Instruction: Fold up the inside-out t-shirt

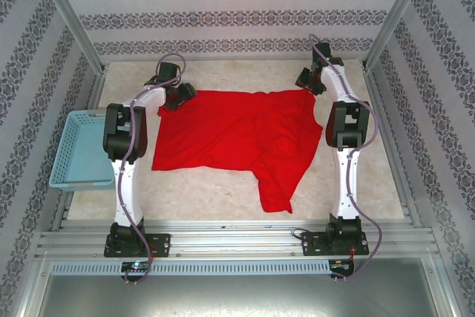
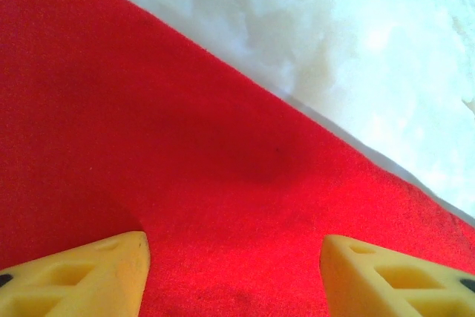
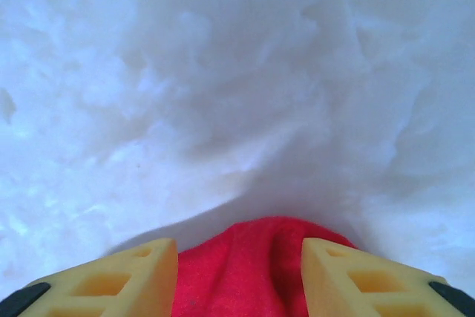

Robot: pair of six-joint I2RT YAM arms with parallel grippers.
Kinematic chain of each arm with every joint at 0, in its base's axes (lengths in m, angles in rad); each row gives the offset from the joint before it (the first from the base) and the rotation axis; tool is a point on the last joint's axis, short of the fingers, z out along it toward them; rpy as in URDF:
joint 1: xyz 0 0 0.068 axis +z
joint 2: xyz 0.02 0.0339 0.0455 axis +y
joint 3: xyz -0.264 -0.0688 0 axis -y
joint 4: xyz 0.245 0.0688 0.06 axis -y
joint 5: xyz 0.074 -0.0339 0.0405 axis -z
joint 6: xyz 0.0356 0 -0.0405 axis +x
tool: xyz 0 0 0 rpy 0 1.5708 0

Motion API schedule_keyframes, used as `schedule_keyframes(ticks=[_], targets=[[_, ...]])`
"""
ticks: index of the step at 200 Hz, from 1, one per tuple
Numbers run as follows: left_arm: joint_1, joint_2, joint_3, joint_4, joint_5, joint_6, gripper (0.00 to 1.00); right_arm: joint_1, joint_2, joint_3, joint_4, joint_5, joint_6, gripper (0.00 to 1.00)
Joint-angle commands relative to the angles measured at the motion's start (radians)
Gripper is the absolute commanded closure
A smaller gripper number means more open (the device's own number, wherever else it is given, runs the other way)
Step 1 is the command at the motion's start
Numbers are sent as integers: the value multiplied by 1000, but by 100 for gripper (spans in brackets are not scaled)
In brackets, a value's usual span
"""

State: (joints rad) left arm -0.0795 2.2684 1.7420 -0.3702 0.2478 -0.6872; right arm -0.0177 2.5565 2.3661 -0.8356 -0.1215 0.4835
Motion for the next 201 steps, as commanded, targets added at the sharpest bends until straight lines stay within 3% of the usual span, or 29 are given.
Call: schedule_keyframes(ticks=[1, 42, 109, 154, 201], targets=[[-22, -56, 40, -195, -69, 43, 36, -5, -66, 34, -103, -6, -46, 49], [-173, -330, -148, -291, -228, 99, 34, 29, -502, -565, 142, -12, -17, 44], [-640, -639, -590, -99, -269, -60, 35, 177, -1113, -1429, 348, -91, 112, 45], [-927, -683, -715, 45, -325, -140, 37, 250, -1341, -1726, 416, -74, 217, 46], [-1092, -602, -716, 142, -322, -177, 42, 304, -1452, -1816, 427, -48, 257, 47]])
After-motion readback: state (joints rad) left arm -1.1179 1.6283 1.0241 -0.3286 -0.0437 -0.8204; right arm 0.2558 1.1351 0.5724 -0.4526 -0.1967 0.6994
